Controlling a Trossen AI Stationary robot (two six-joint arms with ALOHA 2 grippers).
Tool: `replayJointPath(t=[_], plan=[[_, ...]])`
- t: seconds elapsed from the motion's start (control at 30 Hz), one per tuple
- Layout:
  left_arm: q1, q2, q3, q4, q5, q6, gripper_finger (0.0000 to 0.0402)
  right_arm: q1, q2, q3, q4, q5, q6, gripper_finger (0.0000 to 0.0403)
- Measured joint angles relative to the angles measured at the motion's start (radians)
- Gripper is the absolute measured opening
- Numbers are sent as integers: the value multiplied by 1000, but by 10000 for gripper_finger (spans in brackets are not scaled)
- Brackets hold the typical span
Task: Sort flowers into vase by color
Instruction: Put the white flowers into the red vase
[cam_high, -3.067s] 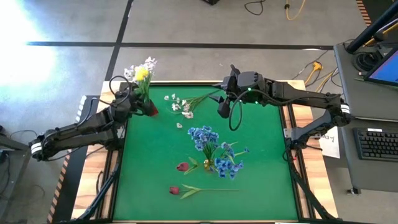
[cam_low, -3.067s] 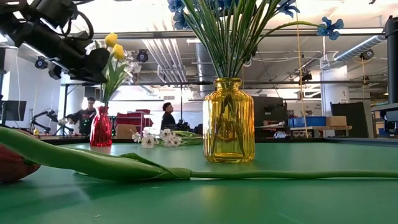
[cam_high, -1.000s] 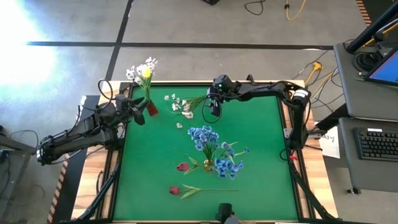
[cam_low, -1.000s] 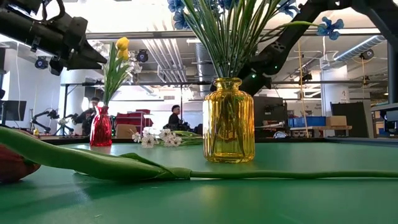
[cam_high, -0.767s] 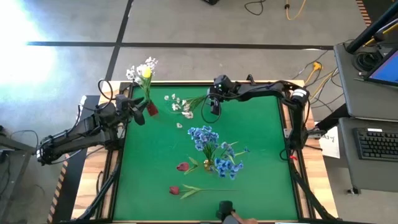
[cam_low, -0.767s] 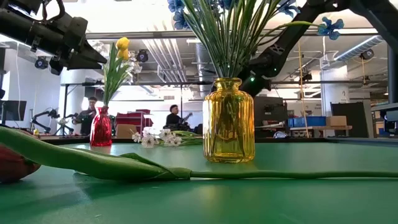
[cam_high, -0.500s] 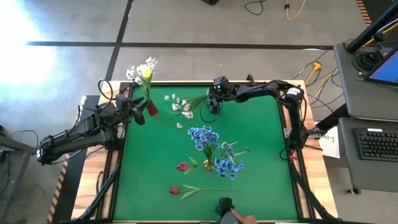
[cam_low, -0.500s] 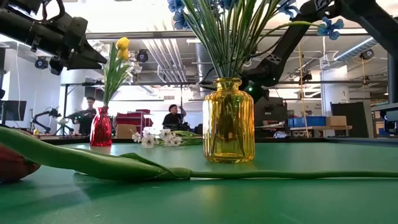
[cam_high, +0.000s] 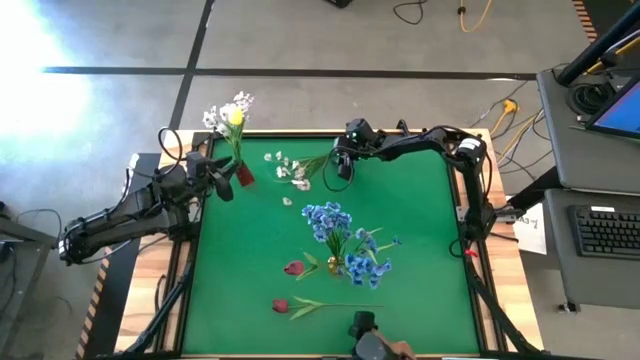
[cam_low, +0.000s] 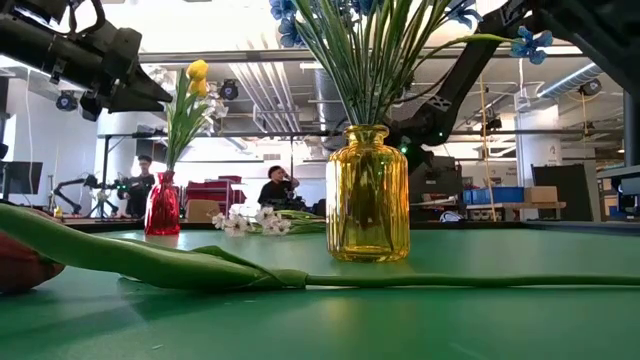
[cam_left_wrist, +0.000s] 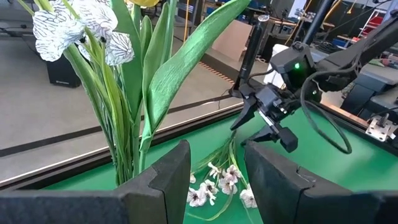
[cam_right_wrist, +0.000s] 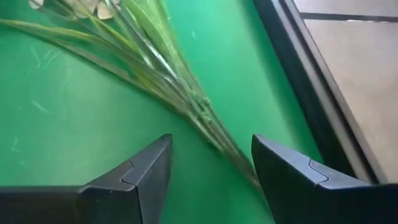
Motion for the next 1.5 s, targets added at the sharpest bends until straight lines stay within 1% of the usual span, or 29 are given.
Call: replayJointPath(t=[0.07,0.1,0.2,0.3,0.47,0.5,0.63,0.8,1.03,1.33,1.43,1.5], plan=[[0,0,0,0,0,0,139,0,2,13,-22,-7,8,211],[0,0,0,0,0,0,139,-2,2,19,-27,-34,14,206],[0,0,0,0,0,0,139,-9,2,33,-32,-109,37,175],[0,0,0,0,0,0,139,-10,2,36,-45,-117,39,126],[0,0,0,0,0,0,139,-10,2,35,-84,-142,30,30],[0,0,0,0,0,0,139,-10,2,35,-99,-144,22,20],[0,0,0,1,0,0,139,-9,0,36,-142,-147,32,11],[0,0,0,1,0,0,139,-9,-28,35,-208,-161,51,9],[0,0,0,2,0,0,139,-2,-129,34,-336,-165,50,9],[0,0,0,6,0,0,139,42,-222,17,-565,-161,98,9],[0,0,0,6,0,0,139,60,-236,-1,-539,-127,112,9],[0,-1,0,6,0,0,139,66,-240,-14,-466,-85,110,9]])
